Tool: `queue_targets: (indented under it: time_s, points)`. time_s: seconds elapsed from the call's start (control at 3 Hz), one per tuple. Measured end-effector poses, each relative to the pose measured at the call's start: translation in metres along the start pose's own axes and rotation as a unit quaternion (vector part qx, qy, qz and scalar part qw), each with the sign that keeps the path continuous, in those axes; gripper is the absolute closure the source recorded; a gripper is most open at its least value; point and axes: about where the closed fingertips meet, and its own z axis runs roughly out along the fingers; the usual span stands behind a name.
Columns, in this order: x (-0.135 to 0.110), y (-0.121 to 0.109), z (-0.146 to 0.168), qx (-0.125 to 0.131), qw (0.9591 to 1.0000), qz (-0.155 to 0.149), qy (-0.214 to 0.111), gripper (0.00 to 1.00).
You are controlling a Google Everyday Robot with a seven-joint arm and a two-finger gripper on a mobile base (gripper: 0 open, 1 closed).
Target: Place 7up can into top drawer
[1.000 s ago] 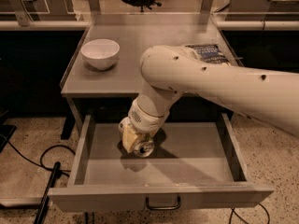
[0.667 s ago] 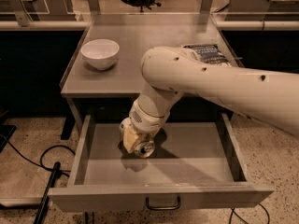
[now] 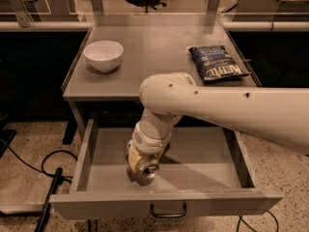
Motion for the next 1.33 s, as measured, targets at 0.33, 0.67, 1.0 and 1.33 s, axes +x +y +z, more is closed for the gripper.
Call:
queue_targets:
  time_s: [0.33, 0.67, 1.0, 1.33]
  points:
    - [0.010, -0.019, 0.033, 0.023, 0.9984, 0.049, 0.018, 1.00]
    - [0.014, -0.033, 0.055, 0.035, 0.9961, 0.077, 0.025, 1.00]
    - [0.007, -0.049, 0.064, 0.052, 0.9944, 0.089, 0.019, 1.00]
    - [0.007, -0.050, 0.064, 0.053, 0.9944, 0.090, 0.019, 0.75]
